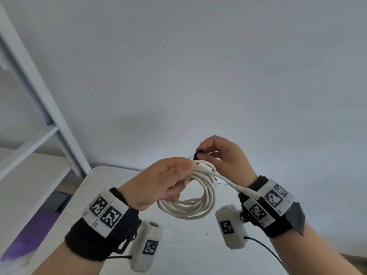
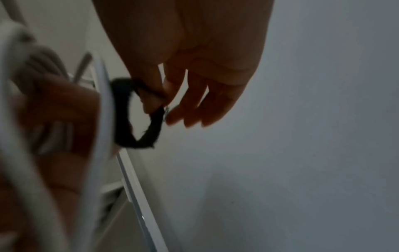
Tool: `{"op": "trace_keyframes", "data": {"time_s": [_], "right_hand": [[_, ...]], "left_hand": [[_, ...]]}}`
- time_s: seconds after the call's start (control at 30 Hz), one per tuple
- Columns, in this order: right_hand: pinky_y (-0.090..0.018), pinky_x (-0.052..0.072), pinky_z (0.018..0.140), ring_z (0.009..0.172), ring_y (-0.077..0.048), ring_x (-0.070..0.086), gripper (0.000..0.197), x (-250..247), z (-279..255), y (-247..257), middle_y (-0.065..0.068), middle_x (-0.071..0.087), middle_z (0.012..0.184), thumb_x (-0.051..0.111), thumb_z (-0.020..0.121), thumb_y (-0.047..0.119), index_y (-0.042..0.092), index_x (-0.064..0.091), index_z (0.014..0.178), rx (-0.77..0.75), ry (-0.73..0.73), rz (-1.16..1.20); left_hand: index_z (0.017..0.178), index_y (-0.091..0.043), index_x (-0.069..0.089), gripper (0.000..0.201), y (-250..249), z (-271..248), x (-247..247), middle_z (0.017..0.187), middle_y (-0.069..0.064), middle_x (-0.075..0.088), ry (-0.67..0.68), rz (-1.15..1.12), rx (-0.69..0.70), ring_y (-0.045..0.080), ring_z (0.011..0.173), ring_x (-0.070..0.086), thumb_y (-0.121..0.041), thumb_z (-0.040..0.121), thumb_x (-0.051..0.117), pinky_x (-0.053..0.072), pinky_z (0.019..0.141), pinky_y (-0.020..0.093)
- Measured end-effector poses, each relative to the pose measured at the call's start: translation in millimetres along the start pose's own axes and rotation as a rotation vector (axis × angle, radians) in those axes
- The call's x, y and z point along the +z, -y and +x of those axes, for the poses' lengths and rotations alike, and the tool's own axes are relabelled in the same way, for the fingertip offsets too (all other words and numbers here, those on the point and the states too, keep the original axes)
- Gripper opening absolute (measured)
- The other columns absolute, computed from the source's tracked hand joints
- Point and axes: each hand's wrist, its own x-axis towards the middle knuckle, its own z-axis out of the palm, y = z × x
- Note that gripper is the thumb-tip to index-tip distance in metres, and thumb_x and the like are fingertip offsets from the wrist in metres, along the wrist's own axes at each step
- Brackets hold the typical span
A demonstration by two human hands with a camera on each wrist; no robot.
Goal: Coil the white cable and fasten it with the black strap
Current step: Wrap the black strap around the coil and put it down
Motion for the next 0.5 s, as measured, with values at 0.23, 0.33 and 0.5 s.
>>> {"op": "trace_keyframes", "data": {"time_s": [0.23,0.33,0.5], "right_hand": [[-0.04,0.05,0.058,0.063,-0.036,0.059,0.005,-6,-7,18,-0.007,0.064,0.08,0.064,0.077,0.009,0.006,0.064,0.081,-0.046,0.089,0.184],[-0.03,0.049,0.051,0.062,-0.035,0.059,0.015,-5,-6,15,-0.021,0.064,0.087,0.064,0.077,0.008,-0.006,0.06,0.079,-0.076,0.06,0.246],[-0.024,0.042,0.042,0.056,-0.026,0.05,0.013,-3,-9,17,-0.023,0.058,0.075,0.067,0.073,0.006,0.017,0.061,0.072,-0.038,0.022,0.258]], "left_hand": [[0.058,-0.022,0.046,0.037,-5,4,1,0.043,-0.002,0.024,-0.08,0.037,-0.009,0.011,0.038,0.016,-0.049,0.082,0.05,0.028,0.043,0.017],[0.061,-0.02,0.048,0.037,-7,4,0,0.042,-0.004,0.025,-0.106,0.036,0.009,0.013,0.039,0.015,-0.052,0.079,0.05,0.026,0.044,0.02],[0.06,-0.018,0.048,0.037,-6,4,2,0.042,-0.005,0.025,-0.155,0.042,0.015,0.01,0.038,0.018,-0.044,0.087,0.046,0.024,0.045,0.021]]}}
